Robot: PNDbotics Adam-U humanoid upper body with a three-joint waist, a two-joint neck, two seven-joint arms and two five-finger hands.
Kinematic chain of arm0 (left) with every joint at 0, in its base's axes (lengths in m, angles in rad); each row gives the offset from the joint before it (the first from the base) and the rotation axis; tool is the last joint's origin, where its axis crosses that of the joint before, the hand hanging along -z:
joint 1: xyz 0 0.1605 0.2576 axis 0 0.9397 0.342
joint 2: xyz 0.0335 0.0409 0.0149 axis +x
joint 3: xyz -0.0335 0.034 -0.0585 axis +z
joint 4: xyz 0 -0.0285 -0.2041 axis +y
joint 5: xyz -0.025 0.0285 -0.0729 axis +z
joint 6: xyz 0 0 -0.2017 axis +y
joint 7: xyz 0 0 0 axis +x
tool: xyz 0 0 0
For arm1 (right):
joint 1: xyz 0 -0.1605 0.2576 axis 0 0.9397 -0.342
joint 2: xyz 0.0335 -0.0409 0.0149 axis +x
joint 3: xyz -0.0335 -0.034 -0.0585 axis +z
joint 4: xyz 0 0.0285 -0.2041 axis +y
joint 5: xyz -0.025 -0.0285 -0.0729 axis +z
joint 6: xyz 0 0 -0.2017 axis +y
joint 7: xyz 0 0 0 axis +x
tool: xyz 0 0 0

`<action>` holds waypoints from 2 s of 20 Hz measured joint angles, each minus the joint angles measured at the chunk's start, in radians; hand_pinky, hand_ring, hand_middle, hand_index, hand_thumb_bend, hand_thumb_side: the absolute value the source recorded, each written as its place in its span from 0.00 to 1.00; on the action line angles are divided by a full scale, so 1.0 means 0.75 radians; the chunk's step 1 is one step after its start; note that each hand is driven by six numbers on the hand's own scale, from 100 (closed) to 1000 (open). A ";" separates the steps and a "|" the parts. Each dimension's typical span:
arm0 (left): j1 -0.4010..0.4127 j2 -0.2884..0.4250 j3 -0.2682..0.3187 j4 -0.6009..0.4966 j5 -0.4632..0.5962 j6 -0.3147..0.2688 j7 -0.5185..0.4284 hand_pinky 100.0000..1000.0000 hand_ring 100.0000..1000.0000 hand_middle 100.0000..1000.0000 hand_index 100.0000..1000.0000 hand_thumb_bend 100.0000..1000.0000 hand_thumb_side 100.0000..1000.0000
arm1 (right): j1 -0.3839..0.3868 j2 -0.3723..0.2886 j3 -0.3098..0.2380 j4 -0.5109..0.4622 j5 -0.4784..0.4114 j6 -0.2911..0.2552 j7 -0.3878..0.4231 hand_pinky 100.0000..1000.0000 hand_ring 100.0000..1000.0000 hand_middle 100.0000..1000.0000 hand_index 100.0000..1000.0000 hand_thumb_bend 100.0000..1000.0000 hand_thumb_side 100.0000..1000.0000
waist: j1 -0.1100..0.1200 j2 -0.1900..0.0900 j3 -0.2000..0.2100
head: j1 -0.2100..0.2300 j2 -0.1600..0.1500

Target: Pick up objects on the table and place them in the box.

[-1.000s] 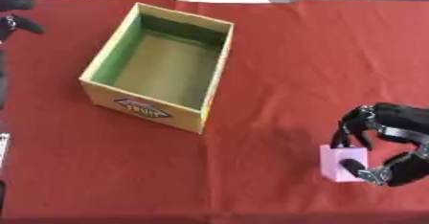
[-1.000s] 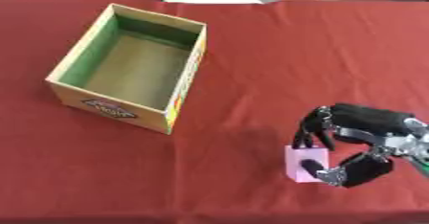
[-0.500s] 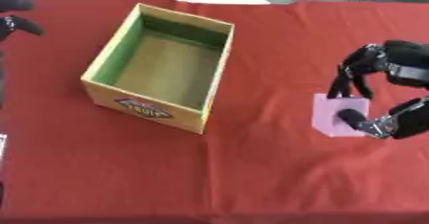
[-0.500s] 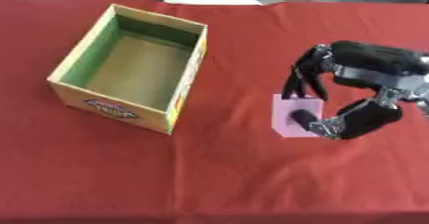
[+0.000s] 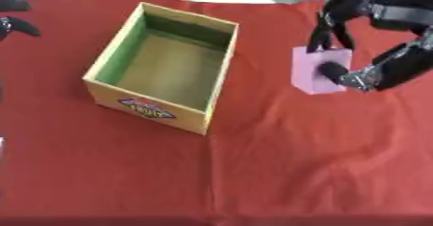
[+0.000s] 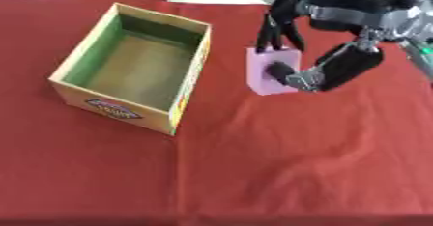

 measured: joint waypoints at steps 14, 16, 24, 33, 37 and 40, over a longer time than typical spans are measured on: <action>-0.035 -0.019 -0.020 0.000 0.028 0.004 -0.025 0.47 0.65 0.55 0.73 0.00 0.72 | -0.423 0.589 0.006 0.639 0.330 -0.125 -0.078 0.60 0.27 0.19 0.51 0.00 0.03 | 0.001 0.032 0.056 | -0.085 -0.025; -0.043 -0.023 -0.024 0.000 0.031 0.004 -0.029 0.47 0.65 0.55 0.73 0.00 0.72 | -0.441 0.655 -0.007 0.701 0.388 -0.149 -0.104 0.60 0.27 0.19 0.51 0.00 0.03 | 0.000 0.037 0.068 | -0.098 -0.034; -0.070 -0.029 -0.025 0.000 0.041 0.002 -0.040 0.47 0.65 0.55 0.73 0.00 0.71 | -0.445 0.814 -0.053 0.904 0.638 -0.222 -0.232 0.60 0.27 0.19 0.51 0.00 0.04 | -0.007 0.056 0.108 | -0.124 -0.059; -0.088 -0.035 -0.032 0.000 0.043 0.000 -0.046 0.47 0.65 0.55 0.73 0.00 0.72 | -0.397 0.887 -0.069 1.074 0.797 -0.301 -0.343 0.61 0.29 0.21 0.54 0.00 0.08 | -0.006 0.080 0.122 | -0.128 -0.078; -0.088 -0.039 -0.032 0.000 0.043 0.002 -0.051 0.47 0.65 0.55 0.73 0.00 0.72 | -0.388 0.897 -0.069 1.116 0.834 -0.327 -0.369 0.66 0.37 0.29 0.60 0.00 0.17 | -0.006 0.081 0.122 | -0.128 -0.080; -0.088 -0.046 -0.032 0.000 0.043 0.004 -0.053 0.47 0.65 0.55 0.73 0.00 0.72 | -0.382 0.898 -0.069 1.136 0.863 -0.339 -0.379 0.71 0.47 0.40 0.67 0.00 0.25 | -0.006 0.081 0.122 | -0.128 -0.080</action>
